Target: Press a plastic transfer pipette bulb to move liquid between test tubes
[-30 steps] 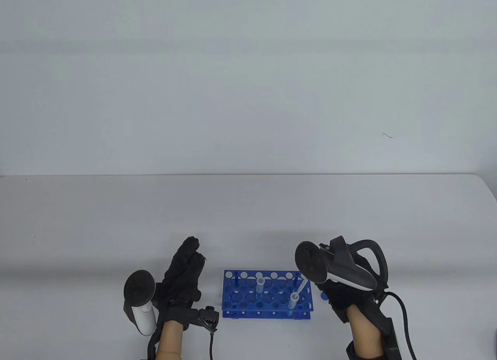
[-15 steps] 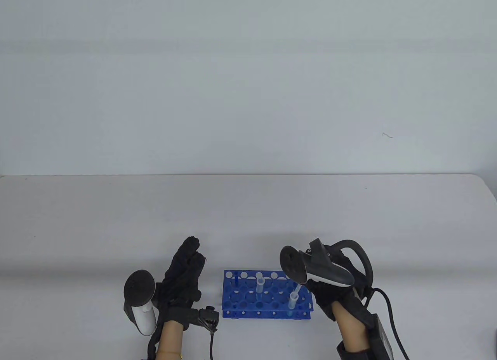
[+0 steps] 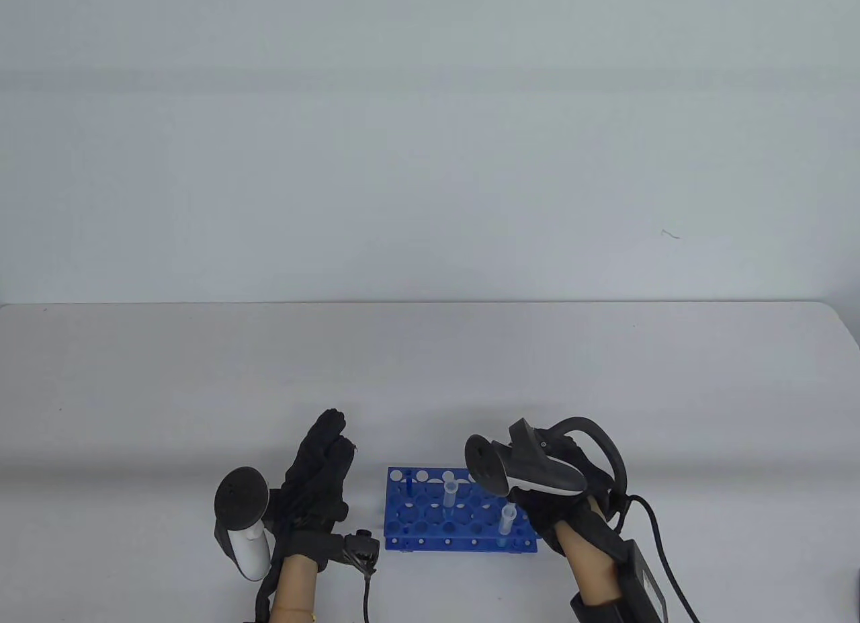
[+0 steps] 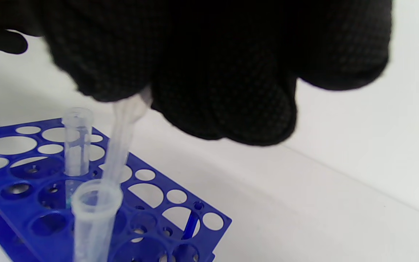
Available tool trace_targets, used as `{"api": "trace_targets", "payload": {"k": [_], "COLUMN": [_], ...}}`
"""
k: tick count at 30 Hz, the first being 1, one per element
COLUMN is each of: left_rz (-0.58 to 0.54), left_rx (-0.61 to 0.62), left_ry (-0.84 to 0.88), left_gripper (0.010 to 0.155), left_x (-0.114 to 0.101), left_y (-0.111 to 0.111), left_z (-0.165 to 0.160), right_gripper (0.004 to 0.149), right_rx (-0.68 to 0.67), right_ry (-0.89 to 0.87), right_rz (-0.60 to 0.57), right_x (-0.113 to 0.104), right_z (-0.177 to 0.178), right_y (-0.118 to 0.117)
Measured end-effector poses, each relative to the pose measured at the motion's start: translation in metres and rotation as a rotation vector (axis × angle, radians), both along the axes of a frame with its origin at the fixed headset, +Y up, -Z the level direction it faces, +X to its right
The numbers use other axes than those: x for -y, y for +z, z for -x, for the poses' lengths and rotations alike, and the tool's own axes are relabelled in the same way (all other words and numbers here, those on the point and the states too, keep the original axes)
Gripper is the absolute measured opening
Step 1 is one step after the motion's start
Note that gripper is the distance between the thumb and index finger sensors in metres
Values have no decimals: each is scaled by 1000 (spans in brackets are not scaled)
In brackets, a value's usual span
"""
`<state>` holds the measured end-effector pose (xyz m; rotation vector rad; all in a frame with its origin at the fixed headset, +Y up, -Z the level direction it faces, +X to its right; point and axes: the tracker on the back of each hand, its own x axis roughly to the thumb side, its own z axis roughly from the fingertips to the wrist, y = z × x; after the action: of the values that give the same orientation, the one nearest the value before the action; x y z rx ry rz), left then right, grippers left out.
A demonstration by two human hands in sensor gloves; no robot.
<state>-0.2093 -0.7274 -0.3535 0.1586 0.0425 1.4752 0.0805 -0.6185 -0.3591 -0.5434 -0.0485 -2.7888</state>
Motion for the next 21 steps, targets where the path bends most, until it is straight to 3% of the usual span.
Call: {"api": "trace_targets", "payload": {"k": [21], "left_rz": [0], "left_rx": [1], "left_ry": [0], "left_gripper": [77], "left_x": [0], "left_y": [0], "left_z": [0], "right_gripper": [44], "right_rx": [26], "right_ry": [25], "right_rz": [76], "right_x": [8], "right_z": [3], "right_y": [-1]}}
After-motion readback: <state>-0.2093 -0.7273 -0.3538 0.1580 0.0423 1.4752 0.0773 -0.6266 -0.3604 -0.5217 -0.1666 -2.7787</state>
